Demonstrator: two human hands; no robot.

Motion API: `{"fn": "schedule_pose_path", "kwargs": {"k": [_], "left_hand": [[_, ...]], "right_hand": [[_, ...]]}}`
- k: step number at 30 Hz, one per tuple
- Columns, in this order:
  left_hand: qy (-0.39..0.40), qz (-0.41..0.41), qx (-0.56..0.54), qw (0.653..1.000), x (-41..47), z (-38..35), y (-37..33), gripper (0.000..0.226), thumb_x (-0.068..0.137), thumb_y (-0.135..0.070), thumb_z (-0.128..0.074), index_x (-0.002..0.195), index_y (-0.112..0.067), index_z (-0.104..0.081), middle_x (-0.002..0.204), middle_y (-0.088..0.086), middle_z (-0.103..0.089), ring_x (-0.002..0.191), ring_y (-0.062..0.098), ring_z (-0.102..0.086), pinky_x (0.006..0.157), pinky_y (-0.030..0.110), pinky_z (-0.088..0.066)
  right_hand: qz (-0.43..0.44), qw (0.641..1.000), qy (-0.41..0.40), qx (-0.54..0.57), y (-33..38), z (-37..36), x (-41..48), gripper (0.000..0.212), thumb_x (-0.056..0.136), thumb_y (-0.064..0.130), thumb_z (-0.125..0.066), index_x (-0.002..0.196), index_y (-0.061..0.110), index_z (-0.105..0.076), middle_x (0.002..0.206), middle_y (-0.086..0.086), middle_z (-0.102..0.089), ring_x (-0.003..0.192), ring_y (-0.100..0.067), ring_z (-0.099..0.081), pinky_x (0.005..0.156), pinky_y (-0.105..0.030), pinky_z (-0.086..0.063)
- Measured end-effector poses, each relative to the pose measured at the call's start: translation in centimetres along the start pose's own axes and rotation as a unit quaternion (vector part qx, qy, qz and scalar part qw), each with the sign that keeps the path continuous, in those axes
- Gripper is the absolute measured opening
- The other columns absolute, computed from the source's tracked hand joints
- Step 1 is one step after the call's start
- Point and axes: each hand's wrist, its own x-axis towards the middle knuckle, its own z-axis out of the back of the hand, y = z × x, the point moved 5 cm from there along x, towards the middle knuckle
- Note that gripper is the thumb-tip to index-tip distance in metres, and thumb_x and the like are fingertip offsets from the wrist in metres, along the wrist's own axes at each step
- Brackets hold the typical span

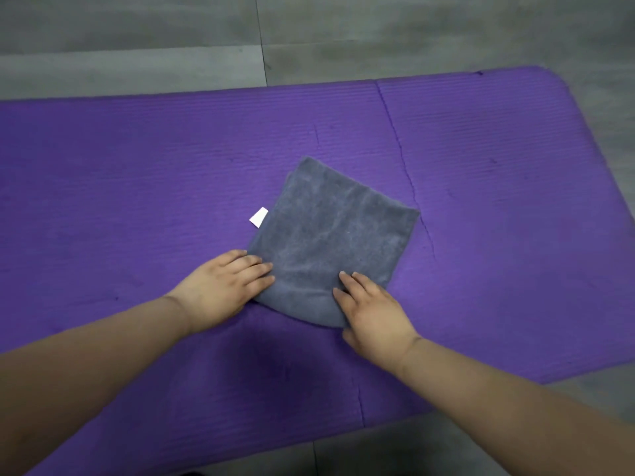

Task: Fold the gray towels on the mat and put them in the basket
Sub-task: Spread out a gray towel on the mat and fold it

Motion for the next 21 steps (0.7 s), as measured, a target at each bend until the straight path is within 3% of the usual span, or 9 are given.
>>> {"fn": "schedule_pose_path", "kwargs": {"k": [2, 4, 6, 10, 13, 15, 17, 19, 21], "left_hand": [[-0.002, -0.014, -0.001, 1.0, 0.2, 0.5, -0.5, 0.043, 0.063, -0.022, -0.035, 0.078, -0.017, -0.075, 0.082, -0.001, -0.074, 0.075, 0.015, -0.071, 0.097, 0.027, -0.029], [-0.004, -0.028, -0.027, 0.999, 0.1, 1.0, -0.9, 0.042, 0.059, -0.025, -0.035, 0.075, -0.019, -0.073, 0.078, -0.004, -0.073, 0.075, 0.013, -0.07, 0.101, 0.027, -0.026], [-0.008, -0.052, -0.063, 0.997, -0.8, 1.1, -1.5, 0.04, 0.058, -0.033, -0.041, 0.082, -0.021, -0.07, 0.082, -0.005, -0.073, 0.082, 0.013, -0.07, 0.106, 0.027, -0.02], [-0.016, -0.06, -0.069, 0.996, -3.9, 0.7, -2.6, 0.08, 0.041, -0.056, -0.07, 0.109, -0.02, -0.049, 0.107, -0.003, -0.07, 0.11, 0.009, -0.053, 0.107, 0.031, -0.013], [-0.019, -0.002, -0.178, 0.984, -5.0, 0.6, -2.6, 0.067, 0.049, -0.045, -0.07, 0.108, -0.026, -0.047, 0.102, -0.008, -0.071, 0.103, 0.003, -0.052, 0.102, 0.019, -0.019], [0.005, 0.076, -0.309, 0.948, -4.7, 0.7, -2.2, 0.039, 0.056, -0.038, -0.054, 0.095, -0.035, -0.049, 0.087, -0.014, -0.071, 0.09, -0.001, -0.055, 0.09, 0.016, -0.035], [0.005, 0.179, -0.455, 0.872, -4.1, 0.7, -1.3, 0.037, 0.05, -0.039, -0.042, 0.086, -0.043, -0.052, 0.086, -0.016, -0.067, 0.087, 0.002, -0.054, 0.075, 0.018, -0.042], [-0.008, 0.24, -0.555, 0.797, -3.4, 0.7, -0.2, 0.036, 0.041, -0.04, -0.044, 0.074, -0.04, -0.059, 0.079, -0.024, -0.064, 0.071, -0.003, -0.057, 0.061, 0.009, -0.043], [-0.053, 0.265, -0.618, 0.738, -2.5, 1.0, 1.0, 0.031, 0.037, -0.038, -0.05, 0.063, -0.025, -0.059, 0.062, -0.022, -0.064, 0.057, -0.007, -0.055, 0.055, 0.004, -0.041]], "right_hand": [[0.014, 0.999, -0.005, 0.047, -0.1, 1.7, 0.7, 0.049, 0.035, 0.028, -0.081, 0.082, 0.015, -0.074, 0.088, -0.004, -0.075, 0.077, -0.02, -0.072, 0.06, -0.023, -0.057], [0.004, 0.993, 0.031, 0.115, -0.9, 3.1, 1.2, 0.039, 0.066, 0.02, -0.065, 0.104, 0.012, -0.068, 0.107, -0.006, -0.07, 0.099, -0.022, -0.066, 0.083, -0.023, -0.051], [-0.035, 0.971, 0.097, 0.217, -1.6, 2.8, 0.7, 0.046, 0.07, 0.025, -0.048, 0.111, 0.012, -0.065, 0.114, -0.006, -0.067, 0.108, -0.02, -0.06, 0.092, -0.025, -0.044], [-0.095, 0.895, 0.153, 0.407, -1.2, 2.1, -1.4, 0.023, 0.061, 0.02, -0.042, 0.07, 0.02, -0.063, 0.063, 0.005, -0.058, 0.056, 0.005, -0.053, 0.058, -0.016, -0.04], [-0.115, 0.837, 0.195, 0.498, 0.0, 1.3, -2.9, 0.017, 0.06, 0.014, -0.042, 0.066, 0.021, -0.056, 0.059, 0.011, -0.047, 0.046, 0.007, -0.043, 0.052, -0.012, -0.033], [-0.118, 0.815, 0.19, 0.534, -0.1, 0.7, -3.4, 0.028, 0.06, 0.012, -0.042, 0.078, 0.009, -0.064, 0.063, 0.009, -0.049, 0.051, 0.008, -0.043, 0.055, -0.012, -0.035], [-0.137, 0.799, 0.161, 0.563, -0.6, 0.8, -3.4, 0.034, 0.06, 0.011, -0.043, 0.083, -0.001, -0.065, 0.067, 0.007, -0.052, 0.056, 0.008, -0.045, 0.057, -0.01, -0.036], [-0.162, 0.774, 0.118, 0.601, -1.4, 1.5, -3.4, 0.018, 0.064, 0.01, -0.051, 0.076, 0.012, -0.063, 0.067, 0.011, -0.058, 0.057, 0.011, -0.05, 0.058, -0.005, -0.039], [-0.17, 0.775, 0.078, 0.604, -2.3, 2.0, -3.6, 0.022, 0.068, 0.01, -0.063, 0.082, 0.026, -0.058, 0.077, 0.016, -0.061, 0.065, 0.017, -0.054, 0.066, -0.002, -0.042]]}}
